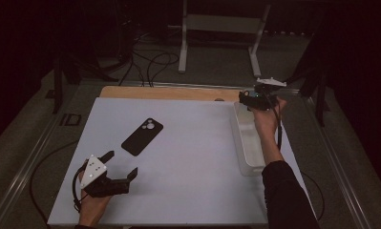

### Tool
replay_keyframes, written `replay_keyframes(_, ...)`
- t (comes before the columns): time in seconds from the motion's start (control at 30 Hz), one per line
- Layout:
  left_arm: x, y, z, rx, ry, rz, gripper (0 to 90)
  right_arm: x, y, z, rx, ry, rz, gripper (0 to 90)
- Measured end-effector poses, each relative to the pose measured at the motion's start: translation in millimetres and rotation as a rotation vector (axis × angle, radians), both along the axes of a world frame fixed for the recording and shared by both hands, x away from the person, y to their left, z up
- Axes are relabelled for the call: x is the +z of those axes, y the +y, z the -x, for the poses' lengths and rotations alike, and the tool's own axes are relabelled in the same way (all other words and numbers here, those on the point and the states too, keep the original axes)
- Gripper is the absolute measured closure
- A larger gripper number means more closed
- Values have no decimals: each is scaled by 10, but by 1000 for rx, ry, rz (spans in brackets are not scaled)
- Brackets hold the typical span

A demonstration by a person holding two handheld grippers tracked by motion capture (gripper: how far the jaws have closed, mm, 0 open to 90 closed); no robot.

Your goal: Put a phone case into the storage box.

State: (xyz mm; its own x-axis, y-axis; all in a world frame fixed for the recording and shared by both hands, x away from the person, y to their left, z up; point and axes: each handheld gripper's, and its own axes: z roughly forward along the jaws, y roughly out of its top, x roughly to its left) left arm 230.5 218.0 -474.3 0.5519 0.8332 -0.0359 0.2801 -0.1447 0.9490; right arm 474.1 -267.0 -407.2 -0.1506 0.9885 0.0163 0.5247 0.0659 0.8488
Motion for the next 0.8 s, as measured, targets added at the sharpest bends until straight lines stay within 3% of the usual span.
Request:
replay_keyframes(0.27,5,3,6,-2,0,0,3,-156,44,-36,-3,35,29,163)
replay_keyframes(0.8,5,0,6,-4,1,1,3,-327,25,-85,-31,94,11,161)
